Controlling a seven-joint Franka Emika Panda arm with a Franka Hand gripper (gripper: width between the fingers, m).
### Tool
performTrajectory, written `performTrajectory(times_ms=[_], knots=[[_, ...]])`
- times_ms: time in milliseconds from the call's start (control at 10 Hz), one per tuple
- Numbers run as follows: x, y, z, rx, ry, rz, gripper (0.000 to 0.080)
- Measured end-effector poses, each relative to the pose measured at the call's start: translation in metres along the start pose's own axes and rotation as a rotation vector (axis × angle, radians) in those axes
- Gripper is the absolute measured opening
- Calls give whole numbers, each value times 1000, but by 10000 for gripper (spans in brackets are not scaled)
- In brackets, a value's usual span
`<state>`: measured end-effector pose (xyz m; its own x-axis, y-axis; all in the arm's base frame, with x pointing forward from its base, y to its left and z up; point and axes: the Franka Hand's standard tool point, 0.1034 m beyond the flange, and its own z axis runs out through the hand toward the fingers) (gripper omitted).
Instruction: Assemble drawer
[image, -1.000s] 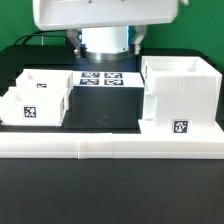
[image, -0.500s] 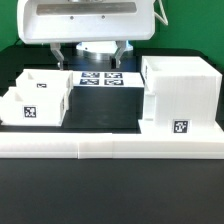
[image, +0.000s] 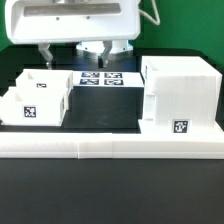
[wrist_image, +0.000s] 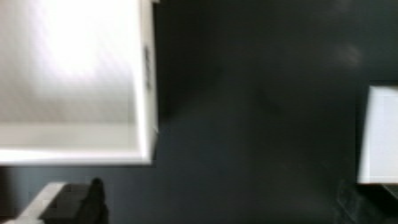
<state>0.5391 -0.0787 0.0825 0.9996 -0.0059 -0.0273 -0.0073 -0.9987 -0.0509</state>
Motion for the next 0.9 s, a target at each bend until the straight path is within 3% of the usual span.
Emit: performTrajectory(times_ms=[200,500,700,900], knots=[[-12,9,19,-11,8,16,649],[-15,16,40,-33,17,12,649],[-20,20,62,-52,15,10,649],[-27,21,73,-56,1,10,649]])
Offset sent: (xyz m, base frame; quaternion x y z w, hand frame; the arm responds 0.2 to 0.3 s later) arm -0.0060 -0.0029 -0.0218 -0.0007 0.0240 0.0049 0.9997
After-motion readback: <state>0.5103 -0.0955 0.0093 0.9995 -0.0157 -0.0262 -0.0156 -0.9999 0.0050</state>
